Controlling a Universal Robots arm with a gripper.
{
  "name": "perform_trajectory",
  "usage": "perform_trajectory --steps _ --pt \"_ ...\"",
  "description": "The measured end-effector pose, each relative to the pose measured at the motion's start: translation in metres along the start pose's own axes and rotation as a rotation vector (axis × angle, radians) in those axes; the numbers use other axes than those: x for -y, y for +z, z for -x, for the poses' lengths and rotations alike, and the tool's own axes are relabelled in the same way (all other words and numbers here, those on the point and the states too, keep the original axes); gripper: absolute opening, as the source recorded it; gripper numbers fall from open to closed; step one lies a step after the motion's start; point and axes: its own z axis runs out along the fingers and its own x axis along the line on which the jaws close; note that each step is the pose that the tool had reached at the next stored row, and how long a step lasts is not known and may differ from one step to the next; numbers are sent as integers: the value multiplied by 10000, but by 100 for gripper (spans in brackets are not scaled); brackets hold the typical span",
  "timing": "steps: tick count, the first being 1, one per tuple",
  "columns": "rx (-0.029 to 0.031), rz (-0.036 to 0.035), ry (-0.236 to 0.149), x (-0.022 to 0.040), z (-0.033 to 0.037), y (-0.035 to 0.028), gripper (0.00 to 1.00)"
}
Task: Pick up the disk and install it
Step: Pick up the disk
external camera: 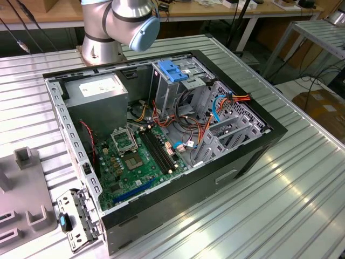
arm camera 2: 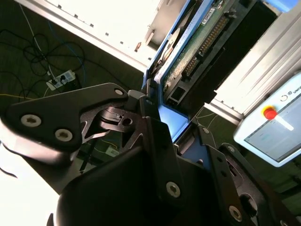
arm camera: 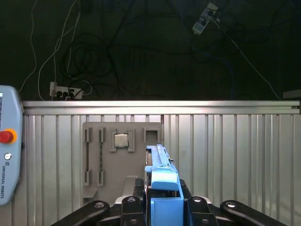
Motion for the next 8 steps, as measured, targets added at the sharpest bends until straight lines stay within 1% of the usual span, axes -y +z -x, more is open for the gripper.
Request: perform_trajectory --steps 4,8 --pt "0 -1 0 49 0 0 37" --pt "1 -1 1 75 1 0 37"
